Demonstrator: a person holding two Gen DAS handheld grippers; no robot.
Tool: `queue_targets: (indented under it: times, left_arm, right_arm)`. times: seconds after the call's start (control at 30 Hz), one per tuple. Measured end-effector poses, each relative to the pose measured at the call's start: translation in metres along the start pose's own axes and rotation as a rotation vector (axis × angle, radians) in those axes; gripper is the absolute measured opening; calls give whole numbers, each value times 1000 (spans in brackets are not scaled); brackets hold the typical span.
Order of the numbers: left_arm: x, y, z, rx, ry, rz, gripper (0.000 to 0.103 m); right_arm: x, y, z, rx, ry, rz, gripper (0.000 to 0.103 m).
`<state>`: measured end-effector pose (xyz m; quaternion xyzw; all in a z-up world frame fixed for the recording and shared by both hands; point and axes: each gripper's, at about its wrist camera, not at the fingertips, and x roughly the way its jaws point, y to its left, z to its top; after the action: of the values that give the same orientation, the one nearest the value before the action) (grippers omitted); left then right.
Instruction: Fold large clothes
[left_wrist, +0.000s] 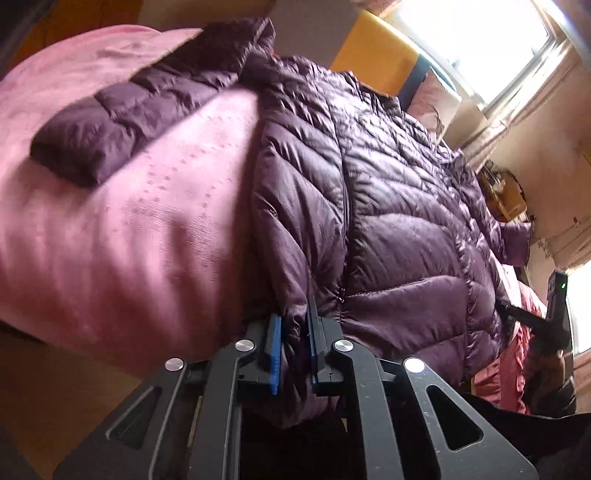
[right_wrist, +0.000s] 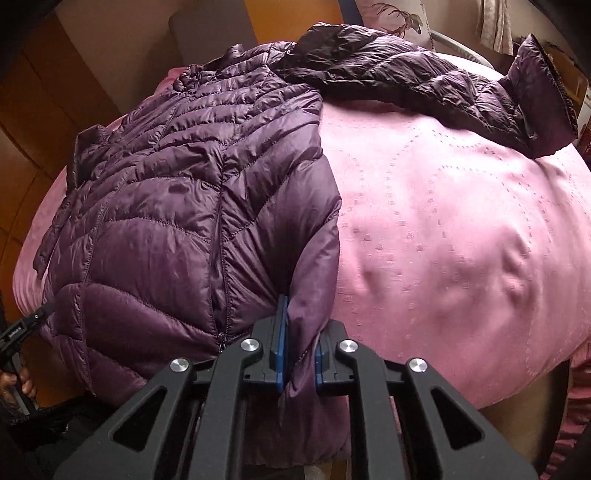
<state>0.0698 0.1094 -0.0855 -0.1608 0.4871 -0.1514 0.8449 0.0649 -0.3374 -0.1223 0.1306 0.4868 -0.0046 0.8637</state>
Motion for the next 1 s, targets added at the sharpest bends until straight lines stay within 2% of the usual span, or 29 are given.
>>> queue_targets:
  times: [0.03, 0.1, 0.17, 0.23, 0.27, 0.4, 0.43, 0.5, 0.57, 0.63, 0.7, 0.73, 0.77, 0.83, 0.87, 0.9, 0.97, 1.0]
  left_arm:
    - [-6, 3, 2, -12, -15, 5, 29]
    - [-24, 15, 9, -70, -92, 59, 69]
    - [-41, 32, 18, -131, -173, 116, 72]
    - [-47, 48, 28, -191, -194, 174, 72]
    - [-48, 62, 36, -246, -204, 211, 72]
    - [-47, 97, 52, -424, -220, 239, 72]
    - [-46, 97, 60, -426, -235, 335, 73]
    - [-48, 90, 64, -329, -238, 411, 74]
    - [-49, 79, 65, -232, -242, 466, 83]
    - [-49, 65, 60, -84, -264, 520, 84]
    - [-35, 43, 57, 126, -242, 601, 84]
    - [-28, 38, 56, 192, -236, 631, 84]
    - [-16, 34, 54, 278, -228, 678, 83]
    - [4, 40, 60, 325, -177, 703, 60]
    - [8, 48, 65, 301, -154, 679, 39]
    - [6, 56, 72, 256, -150, 640, 23]
    - [-15, 70, 88, 156, -198, 548, 13]
    - [-26, 73, 93, 117, -218, 512, 12]
  right_arm:
    - [-5, 2, 4, -7, -21, -22, 38]
    - [-21, 7, 15, -30, -103, -72, 60]
    - [-30, 18, 26, -53, -167, -75, 67]
    - [-32, 30, 37, -69, -196, -42, 74]
    - [-29, 41, 42, -84, -201, -18, 75]
    - [-6, 87, 51, -130, -181, 43, 75]
    - [0, 97, 53, -134, -173, 57, 75]
    - [8, 118, 54, -148, -159, 80, 75]
    - [17, 132, 52, -169, -151, 100, 75]
    - [30, 141, 52, -173, -128, 109, 76]
    - [40, 142, 53, -166, -99, 110, 76]
    - [43, 142, 53, -162, -92, 106, 76]
    - [47, 143, 53, -157, -86, 102, 76]
    - [51, 143, 54, -146, -81, 102, 77]
    - [52, 140, 54, -141, -81, 101, 77]
    - [54, 140, 54, -137, -80, 98, 78]
    - [55, 136, 55, -131, -74, 94, 78]
    - [56, 136, 55, -130, -72, 90, 78]
